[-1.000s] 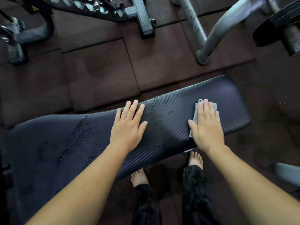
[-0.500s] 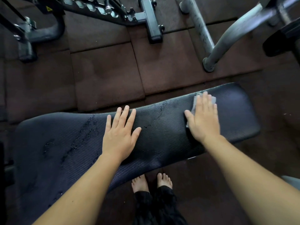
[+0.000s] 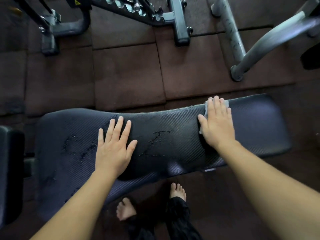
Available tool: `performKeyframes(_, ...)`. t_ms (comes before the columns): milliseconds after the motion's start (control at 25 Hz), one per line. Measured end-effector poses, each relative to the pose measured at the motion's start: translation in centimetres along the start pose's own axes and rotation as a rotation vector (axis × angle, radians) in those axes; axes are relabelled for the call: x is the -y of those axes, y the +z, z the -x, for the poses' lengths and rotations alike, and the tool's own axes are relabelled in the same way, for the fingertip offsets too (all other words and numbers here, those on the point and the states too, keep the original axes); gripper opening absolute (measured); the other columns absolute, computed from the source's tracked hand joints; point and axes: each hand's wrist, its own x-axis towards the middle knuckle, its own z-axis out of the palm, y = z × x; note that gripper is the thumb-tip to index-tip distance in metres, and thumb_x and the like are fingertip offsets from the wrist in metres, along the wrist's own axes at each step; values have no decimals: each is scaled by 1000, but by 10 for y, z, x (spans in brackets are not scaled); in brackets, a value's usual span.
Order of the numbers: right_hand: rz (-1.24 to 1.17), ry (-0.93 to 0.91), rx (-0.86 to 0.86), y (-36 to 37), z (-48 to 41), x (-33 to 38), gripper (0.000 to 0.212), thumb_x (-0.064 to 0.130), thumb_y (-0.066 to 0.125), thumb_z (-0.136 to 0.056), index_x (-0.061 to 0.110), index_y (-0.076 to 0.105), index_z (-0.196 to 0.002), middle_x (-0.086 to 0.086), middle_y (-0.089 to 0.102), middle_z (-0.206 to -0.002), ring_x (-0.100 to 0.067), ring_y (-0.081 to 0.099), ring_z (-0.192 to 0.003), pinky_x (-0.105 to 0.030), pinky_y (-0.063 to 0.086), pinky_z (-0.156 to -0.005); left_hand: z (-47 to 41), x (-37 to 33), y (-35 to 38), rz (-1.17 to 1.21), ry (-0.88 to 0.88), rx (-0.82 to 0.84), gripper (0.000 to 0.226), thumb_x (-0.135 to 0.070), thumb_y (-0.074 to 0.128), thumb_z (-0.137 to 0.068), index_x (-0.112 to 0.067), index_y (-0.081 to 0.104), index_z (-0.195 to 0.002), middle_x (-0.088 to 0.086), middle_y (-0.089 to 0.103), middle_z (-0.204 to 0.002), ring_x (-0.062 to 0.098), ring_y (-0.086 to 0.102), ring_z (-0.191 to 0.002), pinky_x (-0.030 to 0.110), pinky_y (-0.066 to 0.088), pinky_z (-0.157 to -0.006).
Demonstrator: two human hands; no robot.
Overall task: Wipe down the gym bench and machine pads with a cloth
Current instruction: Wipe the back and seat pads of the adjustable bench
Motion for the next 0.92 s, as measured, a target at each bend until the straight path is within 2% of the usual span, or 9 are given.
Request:
performKeyframes(120,-2,-175,-40,26,22,99,77,54,30,-98,9,28,-160,-13,23,-168,-32,14,-156,-55,13,-127,0,-1,8,20,-2,-31,70,-59,21,-103,-28,18,-165,-2,7,-174,21,0,-160,57,6,-127)
performKeyframes(280,22,-497,87,39,56,139,77,54,16,-98,16,14,-165,-6,6,-173,-24,0,-160,-52,7,-128,0,1,8,36,8,-44,69,-59,21,-103,-29,17,-165,-2,7,-174,21,0,-160,57,6,-127)
performKeyframes(440,29,-49,-45,18,30,16,80,55,17,-96,14,18,-164,-8,10,-173,-26,6,-159,-56,14,-126,2,1,9,46,15,-62,69,-59,22,-103,-28,16,-165,-1,7,-174,22,-1,-160,57,5,-127)
performKeyframes(520,-39,144,-71,14,25,15,82,55,15,-95,11,16,-164,-10,7,-173,-28,4,-159,-56,12,-127,1,1,12,47,22,-69,69,-59,23,-104,-28,16,-165,0,8,-174,22,0,-160,56,3,-127)
performKeyframes(600,-33,85,-130,34,39,88,79,51,19,-97,10,15,-164,-15,9,-172,-32,6,-159,-57,12,-127,1,1,12,54,25,-80,68,-57,24,-104,-28,16,-165,0,9,-174,23,1,-160,56,3,-127)
performKeyframes(680,-20,-242,-85,60,80,160,73,48,22,-101,12,17,-164,-12,9,-172,-29,5,-160,-54,10,-128,1,4,11,85,35,-86,65,-53,24,-104,-28,20,-165,0,12,-173,23,4,-160,56,5,-127)
performKeyframes(760,8,-455,-35,71,119,164,68,46,26,-103,16,19,-164,-6,10,-173,-23,5,-160,-53,13,-127,1,9,7,138,65,-78,63,-49,24,-105,-27,24,-164,-1,13,-173,23,5,-160,55,6,-128)
performKeyframes(840,22,-379,-82,68,128,106,66,44,29,-102,19,21,-163,-3,13,-172,-23,9,-159,-58,21,-123,5,19,3,148,105,-47,61,-47,25,-107,-26,23,-164,-1,11,-173,23,3,-160,52,5,-129)
performKeyframes(920,-8,-79,-88,56,124,49,68,45,25,-102,18,17,-164,-3,10,-172,-23,7,-159,-59,20,-123,12,23,4,130,128,-36,60,-45,29,-108,-26,20,-165,-2,7,-174,22,0,-160,50,2,-129)
